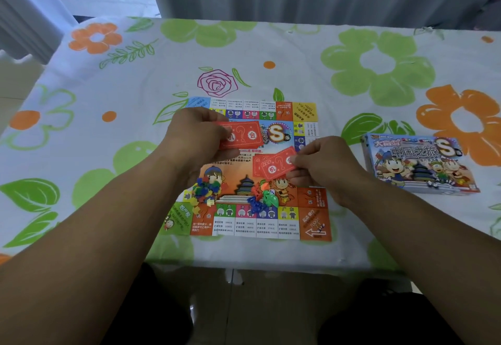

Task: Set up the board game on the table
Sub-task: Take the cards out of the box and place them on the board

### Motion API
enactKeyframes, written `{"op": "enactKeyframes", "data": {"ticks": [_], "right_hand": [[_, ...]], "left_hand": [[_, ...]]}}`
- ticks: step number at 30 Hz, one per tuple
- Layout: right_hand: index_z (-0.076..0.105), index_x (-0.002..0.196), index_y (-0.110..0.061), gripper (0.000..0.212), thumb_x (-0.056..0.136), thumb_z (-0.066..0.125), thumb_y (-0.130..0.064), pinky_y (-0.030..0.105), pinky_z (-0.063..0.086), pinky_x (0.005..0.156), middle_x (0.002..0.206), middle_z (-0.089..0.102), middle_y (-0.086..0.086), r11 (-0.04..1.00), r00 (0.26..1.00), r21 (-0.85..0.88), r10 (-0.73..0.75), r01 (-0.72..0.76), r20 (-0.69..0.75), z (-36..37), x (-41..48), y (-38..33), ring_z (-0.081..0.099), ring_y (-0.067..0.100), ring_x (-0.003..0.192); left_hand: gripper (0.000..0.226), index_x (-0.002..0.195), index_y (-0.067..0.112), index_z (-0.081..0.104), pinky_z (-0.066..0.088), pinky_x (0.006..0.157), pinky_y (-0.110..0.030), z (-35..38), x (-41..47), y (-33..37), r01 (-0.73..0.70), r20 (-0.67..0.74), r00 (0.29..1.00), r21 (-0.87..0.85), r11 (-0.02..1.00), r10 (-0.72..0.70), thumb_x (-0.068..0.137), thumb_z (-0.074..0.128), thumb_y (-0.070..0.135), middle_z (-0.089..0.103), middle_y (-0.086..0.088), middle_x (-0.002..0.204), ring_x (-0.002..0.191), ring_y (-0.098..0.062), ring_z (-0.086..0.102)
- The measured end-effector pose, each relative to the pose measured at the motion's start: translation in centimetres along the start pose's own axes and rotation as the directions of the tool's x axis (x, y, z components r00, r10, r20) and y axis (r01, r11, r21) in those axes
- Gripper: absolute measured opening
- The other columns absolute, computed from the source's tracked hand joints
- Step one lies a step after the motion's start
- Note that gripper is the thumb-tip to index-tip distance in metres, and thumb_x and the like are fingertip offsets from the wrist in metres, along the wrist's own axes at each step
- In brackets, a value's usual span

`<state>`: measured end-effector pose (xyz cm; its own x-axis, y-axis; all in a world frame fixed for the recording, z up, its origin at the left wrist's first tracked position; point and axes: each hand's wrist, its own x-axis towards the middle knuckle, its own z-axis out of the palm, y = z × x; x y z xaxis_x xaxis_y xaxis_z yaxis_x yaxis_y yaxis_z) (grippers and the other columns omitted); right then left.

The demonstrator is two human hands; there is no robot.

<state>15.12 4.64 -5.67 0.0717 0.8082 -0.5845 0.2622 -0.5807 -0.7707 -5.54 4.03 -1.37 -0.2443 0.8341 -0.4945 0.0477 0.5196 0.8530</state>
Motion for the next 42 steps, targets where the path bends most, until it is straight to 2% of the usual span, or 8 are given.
{"op": "enactKeyframes", "data": {"ticks": [8,13,21,26,30,35,37,42], "right_hand": [[0.061,0.091,-0.010,0.022,0.092,0.068,-0.031,0.051,0.060,0.077,0.084,0.071,0.010,0.846,0.966,-0.498,-0.252,0.189,-0.063,-0.1,-0.2,0.0,0.071,0.028,0.077],[0.063,0.097,-0.008,0.034,0.094,0.066,-0.042,0.033,0.056,0.053,0.081,0.068,0.008,0.967,0.964,-0.069,-0.237,0.246,0.119,0.9,-1.5,-1.4,0.065,0.018,0.058],[0.065,0.094,-0.005,0.008,0.094,0.069,-0.012,0.035,0.060,0.056,0.077,0.070,0.017,0.984,0.983,0.018,-0.178,0.178,0.042,-0.2,-0.5,-1.4,0.065,0.025,0.062],[0.064,0.098,-0.001,0.012,0.096,0.066,-0.013,0.031,0.052,0.051,0.082,0.068,0.019,0.998,0.997,-0.024,-0.065,0.064,-0.041,-0.9,0.1,-0.7,0.062,0.023,0.063],[0.064,0.099,-0.002,0.015,0.096,0.067,-0.016,0.024,0.045,0.044,0.079,0.066,0.012,0.997,0.999,-0.069,-0.027,0.025,-0.027,-1.0,0.1,-0.3,0.057,0.013,0.055],[0.060,0.102,-0.006,0.028,0.092,0.071,-0.031,0.031,0.056,0.059,0.091,0.071,0.006,0.970,0.990,-0.214,-0.129,0.114,-0.058,-0.4,0.2,-0.2,0.070,0.014,0.070],[0.061,0.103,-0.005,0.037,0.092,0.070,-0.039,0.028,0.047,0.051,0.083,0.068,0.003,0.977,0.984,-0.126,-0.176,0.175,-0.003,0.0,-0.3,-0.8,0.061,0.011,0.057],[0.063,0.095,-0.009,0.023,0.091,0.074,-0.028,0.027,0.046,0.045,0.061,0.064,0.000,0.959,0.947,-0.066,-0.261,0.277,0.186,1.1,-1.5,-1.4,0.053,0.011,0.044]], "left_hand": [[0.010,0.104,-0.005,0.063,0.062,0.062,-0.030,0.5,-0.2,-0.2,0.002,0.056,0.998,0.032,0.999,-0.004,0.095,0.062,0.001,0.071,-0.018,0.098,0.075,-0.023,0.076],[0.014,0.099,0.001,0.064,0.061,0.061,-0.028,1.1,-0.5,-0.7,0.026,0.153,0.987,0.085,0.996,-0.039,0.093,0.069,0.013,0.073,-0.016,0.097,0.077,-0.022,0.077],[0.006,0.096,0.003,0.067,0.062,0.061,-0.028,0.7,-0.3,-0.7,0.040,0.178,0.983,0.071,0.997,-0.052,0.096,0.065,0.008,0.069,-0.014,0.097,0.072,-0.020,0.074],[0.008,0.093,0.002,0.063,0.061,0.057,-0.026,0.1,0.1,-0.7,0.040,0.082,0.996,0.066,0.997,-0.045,0.098,0.061,0.008,0.070,-0.017,0.097,0.071,-0.019,0.075],[0.014,0.097,-0.001,0.063,0.064,0.074,-0.040,-0.1,0.3,-0.6,0.047,0.045,0.998,0.082,0.996,-0.051,0.097,0.064,0.013,0.072,-0.017,0.097,0.071,-0.025,0.077],[0.026,0.100,-0.004,0.063,0.063,0.080,-0.045,0.1,-0.1,-0.5,0.055,0.093,0.994,0.115,0.992,-0.066,0.094,0.070,0.020,0.076,-0.015,0.089,0.070,-0.027,0.077],[0.032,0.102,-0.005,0.065,0.060,0.086,-0.049,0.1,-0.2,-0.5,0.056,0.117,0.991,0.128,0.990,-0.071,0.092,0.072,0.025,0.077,-0.011,0.084,0.073,-0.027,0.077],[0.032,0.108,-0.006,0.065,0.062,0.058,-0.028,0.6,-0.5,-0.4,0.083,0.203,0.975,0.058,0.995,-0.093,0.092,0.070,0.022,0.076,-0.013,0.091,0.077,-0.022,0.077]]}}
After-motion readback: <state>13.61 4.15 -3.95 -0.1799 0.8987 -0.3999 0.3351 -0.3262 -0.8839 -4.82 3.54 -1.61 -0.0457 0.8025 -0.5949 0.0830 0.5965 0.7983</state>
